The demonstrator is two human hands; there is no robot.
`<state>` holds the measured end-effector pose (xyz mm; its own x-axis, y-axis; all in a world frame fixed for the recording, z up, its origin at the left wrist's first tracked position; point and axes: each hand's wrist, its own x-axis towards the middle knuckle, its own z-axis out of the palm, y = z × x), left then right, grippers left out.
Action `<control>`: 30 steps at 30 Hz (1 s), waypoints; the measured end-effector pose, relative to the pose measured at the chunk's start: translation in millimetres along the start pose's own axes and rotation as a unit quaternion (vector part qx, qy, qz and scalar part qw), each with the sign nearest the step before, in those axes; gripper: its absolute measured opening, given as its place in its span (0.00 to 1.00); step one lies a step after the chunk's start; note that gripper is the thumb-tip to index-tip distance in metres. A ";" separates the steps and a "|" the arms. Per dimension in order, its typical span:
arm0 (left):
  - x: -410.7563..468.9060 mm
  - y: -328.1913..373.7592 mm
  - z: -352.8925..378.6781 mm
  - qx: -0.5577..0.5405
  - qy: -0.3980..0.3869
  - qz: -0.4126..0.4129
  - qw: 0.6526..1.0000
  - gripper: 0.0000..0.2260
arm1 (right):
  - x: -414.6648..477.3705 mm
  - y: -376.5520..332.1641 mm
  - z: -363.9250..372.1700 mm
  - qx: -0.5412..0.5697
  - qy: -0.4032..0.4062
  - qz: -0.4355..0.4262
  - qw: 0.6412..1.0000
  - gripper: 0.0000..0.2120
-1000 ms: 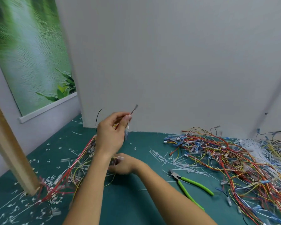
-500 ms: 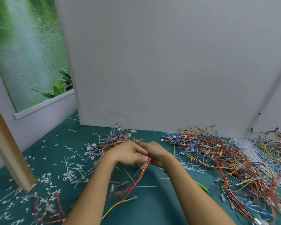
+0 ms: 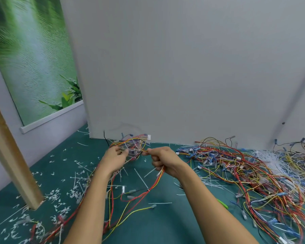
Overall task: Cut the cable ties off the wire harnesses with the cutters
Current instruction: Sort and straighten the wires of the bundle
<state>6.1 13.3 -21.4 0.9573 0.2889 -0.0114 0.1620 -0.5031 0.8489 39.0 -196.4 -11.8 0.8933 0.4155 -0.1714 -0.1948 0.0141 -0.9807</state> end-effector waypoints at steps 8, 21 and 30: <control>5.3 -2.7 0.0 -0.155 0.144 0.000 0.977 0.33 | -11.5 -9.5 -13.0 0.096 0.016 -0.069 0.993 0.14; 3.3 1.2 6.6 -0.124 0.191 -0.017 0.974 0.39 | -17.2 -4.2 -12.7 0.053 0.123 -0.102 0.986 0.09; 8.0 -3.9 -4.8 -0.118 0.171 -0.004 0.978 0.18 | -22.4 -10.0 -25.7 0.112 0.212 -0.139 0.961 0.10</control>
<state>12.1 21.4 -22.2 0.8140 0.5674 0.1246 0.0701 -0.3088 0.9485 31.4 -229.2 -0.6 0.9989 -0.0389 0.0245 0.0346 0.2851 -0.9579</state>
